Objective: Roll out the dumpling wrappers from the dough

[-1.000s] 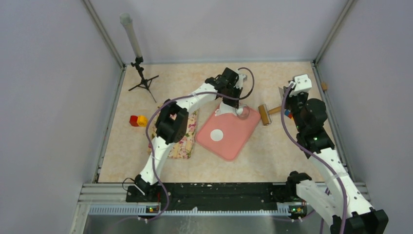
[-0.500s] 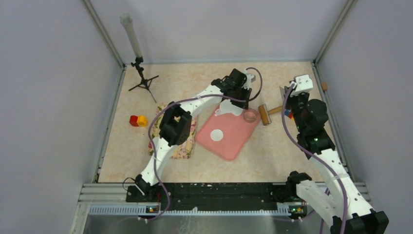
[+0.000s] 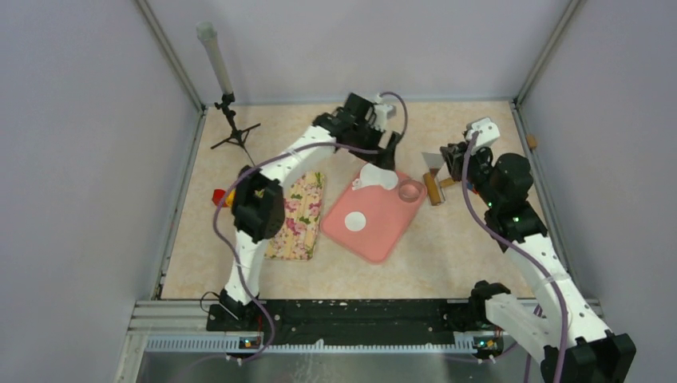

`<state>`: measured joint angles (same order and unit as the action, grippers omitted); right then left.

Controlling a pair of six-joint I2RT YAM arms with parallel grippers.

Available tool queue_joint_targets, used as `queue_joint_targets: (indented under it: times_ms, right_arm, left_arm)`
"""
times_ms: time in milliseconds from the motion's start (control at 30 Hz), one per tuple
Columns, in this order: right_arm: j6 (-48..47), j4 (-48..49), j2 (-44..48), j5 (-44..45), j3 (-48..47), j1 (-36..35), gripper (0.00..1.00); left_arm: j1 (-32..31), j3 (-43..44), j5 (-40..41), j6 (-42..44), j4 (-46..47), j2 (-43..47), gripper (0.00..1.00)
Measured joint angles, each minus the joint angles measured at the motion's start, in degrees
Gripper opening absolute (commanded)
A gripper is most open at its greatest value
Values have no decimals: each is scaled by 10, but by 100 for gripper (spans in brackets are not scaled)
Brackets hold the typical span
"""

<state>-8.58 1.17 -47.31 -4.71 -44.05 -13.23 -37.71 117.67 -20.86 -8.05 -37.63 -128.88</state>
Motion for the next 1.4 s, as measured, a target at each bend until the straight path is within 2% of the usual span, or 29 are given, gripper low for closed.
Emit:
queue_joint_targets:
  times_ms: [233, 333, 500, 600, 833, 967, 1167, 1267, 1400]
  right_arm:
    - [138, 34, -87, -236, -10, 0, 0]
    - [197, 78, -134, -304, -10, 0, 0]
    - [271, 131, -208, -365, -2, 0, 0]
    - [282, 138, -231, -372, 6, 0, 0]
    - [270, 108, -309, -361, -14, 0, 0]
    - [262, 82, -337, -339, -35, 2, 0]
    - [262, 40, -416, -307, -124, 19, 0]
    - [262, 16, -466, -298, -168, 28, 0]
    - [281, 10, -503, -313, -174, 34, 0]
  left_arm:
    - [168, -174, -70, 134, -56, 296, 99]
    - [200, -268, -70, 191, -83, 377, 99]
    - [185, -432, -76, 239, -97, 391, 99]
    - [184, -474, -76, 247, -106, 381, 99]
    - [185, -461, -78, 249, -90, 361, 99]
    - [185, -424, -86, 257, -94, 334, 99]
    - [175, -341, -96, 260, -92, 270, 99]
    - [159, -337, -94, 259, -89, 257, 99]
    - [144, -340, -94, 252, -80, 254, 99]
